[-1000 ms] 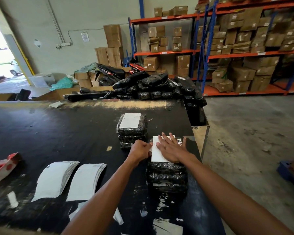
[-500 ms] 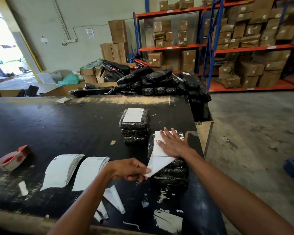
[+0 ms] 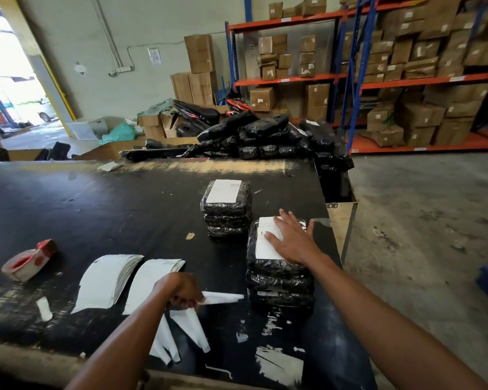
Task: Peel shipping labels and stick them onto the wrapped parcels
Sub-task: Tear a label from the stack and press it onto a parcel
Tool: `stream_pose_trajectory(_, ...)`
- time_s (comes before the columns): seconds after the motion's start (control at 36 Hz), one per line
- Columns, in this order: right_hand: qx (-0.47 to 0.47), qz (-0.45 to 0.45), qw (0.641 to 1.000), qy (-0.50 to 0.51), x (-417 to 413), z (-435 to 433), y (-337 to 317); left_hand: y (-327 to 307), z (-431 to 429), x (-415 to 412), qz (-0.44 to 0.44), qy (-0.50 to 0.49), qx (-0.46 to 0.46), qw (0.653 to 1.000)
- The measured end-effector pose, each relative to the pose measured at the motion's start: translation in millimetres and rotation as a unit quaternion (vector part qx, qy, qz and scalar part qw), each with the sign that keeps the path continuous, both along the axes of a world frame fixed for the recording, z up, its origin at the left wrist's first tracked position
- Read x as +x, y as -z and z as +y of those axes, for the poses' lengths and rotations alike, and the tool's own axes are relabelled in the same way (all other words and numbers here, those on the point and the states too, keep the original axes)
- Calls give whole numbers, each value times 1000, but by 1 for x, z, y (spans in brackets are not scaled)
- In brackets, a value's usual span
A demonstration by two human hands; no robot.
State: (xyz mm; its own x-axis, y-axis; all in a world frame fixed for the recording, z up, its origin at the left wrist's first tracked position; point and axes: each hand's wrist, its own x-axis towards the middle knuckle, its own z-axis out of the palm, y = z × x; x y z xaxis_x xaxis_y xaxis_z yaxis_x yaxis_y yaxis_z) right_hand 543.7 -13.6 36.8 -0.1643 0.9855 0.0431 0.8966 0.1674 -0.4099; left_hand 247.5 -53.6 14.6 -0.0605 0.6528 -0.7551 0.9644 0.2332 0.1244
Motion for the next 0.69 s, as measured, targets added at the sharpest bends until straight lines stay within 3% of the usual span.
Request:
stream_pose_trajectory(0.08, 21, 105, 993, 39, 7, -2, 2, -5, 5, 11, 63, 33, 72, 995)
stream_pose_trajectory(0.14, 19, 164, 984, 71, 13, -5, 4, -7, 6, 18, 100, 21, 214, 971)
stream_pose_trajectory(0.19, 0, 216, 970, 108, 22, -9, 6, -11, 6, 33, 66, -20, 345, 936)
stream_pose_trajectory(0.25, -38, 257, 955, 142, 29, -11, 10, -13, 12, 52, -36, -17, 415, 909)
stream_pose_trajectory(0.33, -105, 305, 934, 153, 34, -15, 18, -9, 22, 88, -274, -37, 367, 888)
stream_pose_trajectory(0.42, -141, 337, 919, 147, 28, -20, 23, 31, 35, 108, -420, -127, 276, 855)
stream_pose_trajectory(0.53, -120, 332, 919, 175, 25, -15, 30, 4, 8, 131, -477, -204, 265, 813)
stream_pose_trajectory(0.69, -74, 304, 935, 168, 25, 0, 7, -15, 29, 132, -484, -199, 302, 797)
